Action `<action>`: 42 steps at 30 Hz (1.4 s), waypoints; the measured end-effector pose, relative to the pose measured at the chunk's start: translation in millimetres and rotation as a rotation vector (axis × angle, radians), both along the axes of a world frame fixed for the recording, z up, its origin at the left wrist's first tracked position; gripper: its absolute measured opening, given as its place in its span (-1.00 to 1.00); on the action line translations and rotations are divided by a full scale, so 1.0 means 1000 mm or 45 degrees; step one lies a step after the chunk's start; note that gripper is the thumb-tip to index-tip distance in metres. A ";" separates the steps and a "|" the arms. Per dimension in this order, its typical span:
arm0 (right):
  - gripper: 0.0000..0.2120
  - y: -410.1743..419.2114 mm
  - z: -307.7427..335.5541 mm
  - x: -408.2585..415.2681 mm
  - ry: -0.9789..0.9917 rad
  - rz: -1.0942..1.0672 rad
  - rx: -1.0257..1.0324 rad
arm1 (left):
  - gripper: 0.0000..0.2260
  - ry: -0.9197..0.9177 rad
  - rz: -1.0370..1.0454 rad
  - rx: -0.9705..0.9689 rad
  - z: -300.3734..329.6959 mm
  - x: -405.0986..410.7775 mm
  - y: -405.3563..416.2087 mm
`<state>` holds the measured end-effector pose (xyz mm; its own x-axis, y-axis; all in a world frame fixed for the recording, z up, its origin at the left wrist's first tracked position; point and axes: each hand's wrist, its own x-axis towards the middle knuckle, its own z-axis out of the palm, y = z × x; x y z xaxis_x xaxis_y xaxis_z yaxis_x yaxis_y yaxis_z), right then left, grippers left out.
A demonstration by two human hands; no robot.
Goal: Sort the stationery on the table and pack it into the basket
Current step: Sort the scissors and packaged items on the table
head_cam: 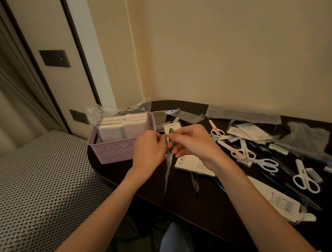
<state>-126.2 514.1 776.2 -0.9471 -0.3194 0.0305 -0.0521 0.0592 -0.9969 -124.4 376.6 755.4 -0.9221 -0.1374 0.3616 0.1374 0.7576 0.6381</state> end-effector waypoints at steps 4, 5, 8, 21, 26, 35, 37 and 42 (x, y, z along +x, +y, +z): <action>-0.90 0.001 0.004 -0.006 0.088 -0.075 0.052 | -0.68 0.068 0.016 0.147 -0.001 -0.001 0.004; -0.92 0.002 0.004 -0.008 0.098 -0.088 0.073 | -0.68 0.066 0.012 0.187 -0.001 -0.002 0.004; -0.92 0.001 -0.004 -0.012 0.103 -0.137 0.156 | -0.69 -0.009 0.002 0.317 -0.004 -0.006 0.003; -0.88 0.004 -0.034 -0.023 0.323 -0.269 0.475 | -0.77 -0.152 -0.165 0.226 -0.003 -0.017 -0.002; -0.66 0.022 -0.044 -0.035 0.225 -0.320 0.516 | -0.79 -0.189 -0.230 0.082 0.003 -0.019 -0.006; -0.65 0.027 -0.062 -0.026 0.085 0.084 0.253 | -0.81 -0.056 -0.379 0.143 0.014 -0.014 -0.009; -0.72 0.032 -0.062 -0.019 0.074 0.085 0.195 | -0.83 -0.011 -0.377 0.197 0.020 -0.013 -0.008; -0.79 0.052 -0.078 0.007 -0.051 0.048 0.031 | -0.87 0.055 -0.355 0.285 0.019 -0.013 -0.001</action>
